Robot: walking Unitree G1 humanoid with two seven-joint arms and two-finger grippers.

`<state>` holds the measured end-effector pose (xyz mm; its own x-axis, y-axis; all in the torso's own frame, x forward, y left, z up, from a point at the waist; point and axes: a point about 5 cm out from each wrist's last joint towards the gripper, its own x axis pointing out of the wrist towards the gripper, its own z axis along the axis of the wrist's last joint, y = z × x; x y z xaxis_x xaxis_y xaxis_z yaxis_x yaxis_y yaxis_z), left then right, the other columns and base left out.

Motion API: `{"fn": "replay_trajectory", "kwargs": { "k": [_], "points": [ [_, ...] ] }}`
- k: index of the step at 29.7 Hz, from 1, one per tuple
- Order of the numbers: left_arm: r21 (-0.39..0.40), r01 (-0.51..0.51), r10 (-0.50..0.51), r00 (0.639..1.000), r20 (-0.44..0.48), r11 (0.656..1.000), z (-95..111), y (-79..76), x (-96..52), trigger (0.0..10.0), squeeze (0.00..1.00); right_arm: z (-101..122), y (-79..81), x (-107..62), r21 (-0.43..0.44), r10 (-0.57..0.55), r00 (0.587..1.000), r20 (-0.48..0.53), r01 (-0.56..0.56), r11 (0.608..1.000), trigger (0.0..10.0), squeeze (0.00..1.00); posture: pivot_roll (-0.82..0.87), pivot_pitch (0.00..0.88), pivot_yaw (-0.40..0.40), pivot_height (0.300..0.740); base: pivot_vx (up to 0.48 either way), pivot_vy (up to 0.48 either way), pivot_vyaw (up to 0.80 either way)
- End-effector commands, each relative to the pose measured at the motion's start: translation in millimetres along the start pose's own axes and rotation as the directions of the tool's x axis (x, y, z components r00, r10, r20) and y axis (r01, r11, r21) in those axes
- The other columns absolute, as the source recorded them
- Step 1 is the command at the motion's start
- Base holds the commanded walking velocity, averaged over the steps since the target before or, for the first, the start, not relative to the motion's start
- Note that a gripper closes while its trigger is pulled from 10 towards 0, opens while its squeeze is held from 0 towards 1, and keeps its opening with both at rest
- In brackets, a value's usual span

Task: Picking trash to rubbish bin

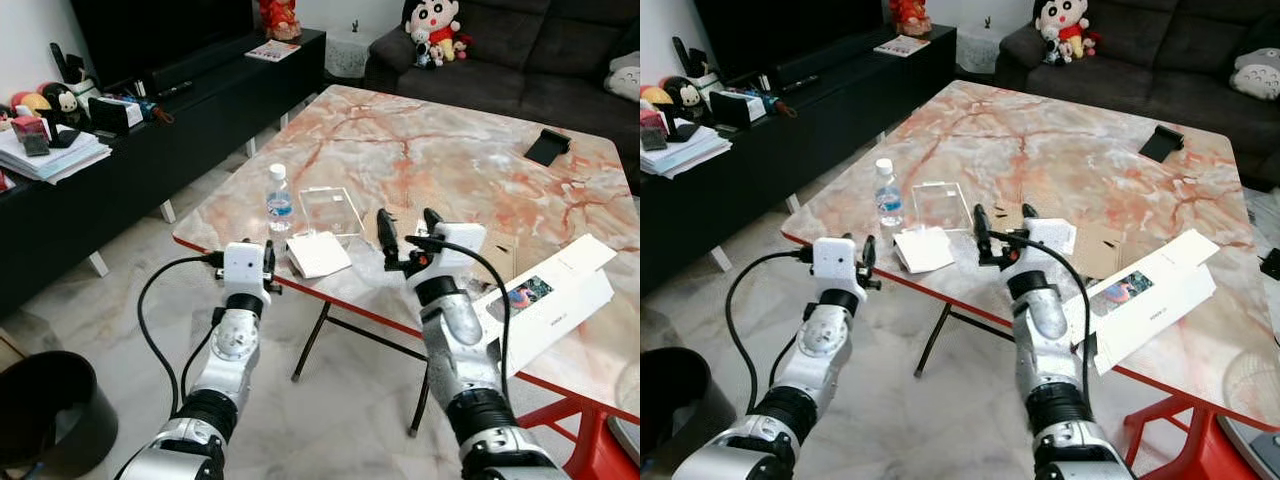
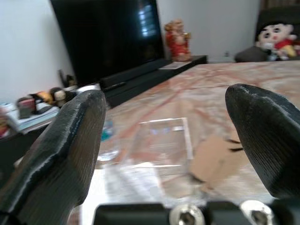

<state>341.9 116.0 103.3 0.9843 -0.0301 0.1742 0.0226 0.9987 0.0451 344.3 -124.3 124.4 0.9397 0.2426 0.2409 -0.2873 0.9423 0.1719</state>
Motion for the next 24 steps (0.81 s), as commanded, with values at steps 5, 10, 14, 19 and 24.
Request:
{"fn": "replay_trajectory", "kwargs": {
  "k": [5, 10, 14, 19, 24],
  "points": [
    [-0.005, 0.005, -0.005, 1.0, 0.015, 1.0, 3.3, -1.5, 1.2, 10.0, 0.0, -1.7, 2.1, 0.5, 0.002, 0.01, 1.0, -0.013, -0.01, 1.0, 10.0, 0.0, -0.1, 0.033, -0.054, 0.74, 0.0, 0.0, 0.0],
    [-0.007, 0.008, -0.008, 1.0, 0.011, 1.0, 2.4, -1.8, 0.6, 10.0, 0.0, -3.5, 0.5, -0.4, -0.002, 0.005, 1.0, -0.024, -0.006, 1.0, 10.0, 0.0, -0.11, 0.033, -0.055, 0.74, 0.0, 0.0, 0.0],
    [-0.008, 0.01, -0.01, 1.0, 0.004, 1.0, 1.3, -2.8, 0.0, 10.0, 0.0, -4.3, -1.1, -0.3, -0.014, 0.002, 0.999, -0.034, -0.002, 1.0, 10.0, 0.0, -0.11, 0.036, -0.058, 0.74, 0.0, 0.0, 0.0],
    [-0.01, 0.011, -0.011, 1.0, 0.001, 1.0, 0.7, -3.6, -0.5, 10.0, 0.0, -4.6, -1.6, 0.2, -0.01, -0.002, 0.999, -0.036, 0.001, 1.0, 10.0, 0.0, -0.11, 0.039, -0.063, 0.74, 0.0, 0.0, 0.0],
    [-0.013, 0.012, -0.012, 1.0, -0.002, 1.0, -0.3, -4.2, -1.7, 10.0, 0.0, -5.6, 0.9, 1.5, -0.018, 0.009, 0.999, -0.043, -0.01, 1.0, 10.0, 0.0, -0.11, 0.043, -0.067, 0.74, 0.0, 0.0, 0.0]
  ]
}}
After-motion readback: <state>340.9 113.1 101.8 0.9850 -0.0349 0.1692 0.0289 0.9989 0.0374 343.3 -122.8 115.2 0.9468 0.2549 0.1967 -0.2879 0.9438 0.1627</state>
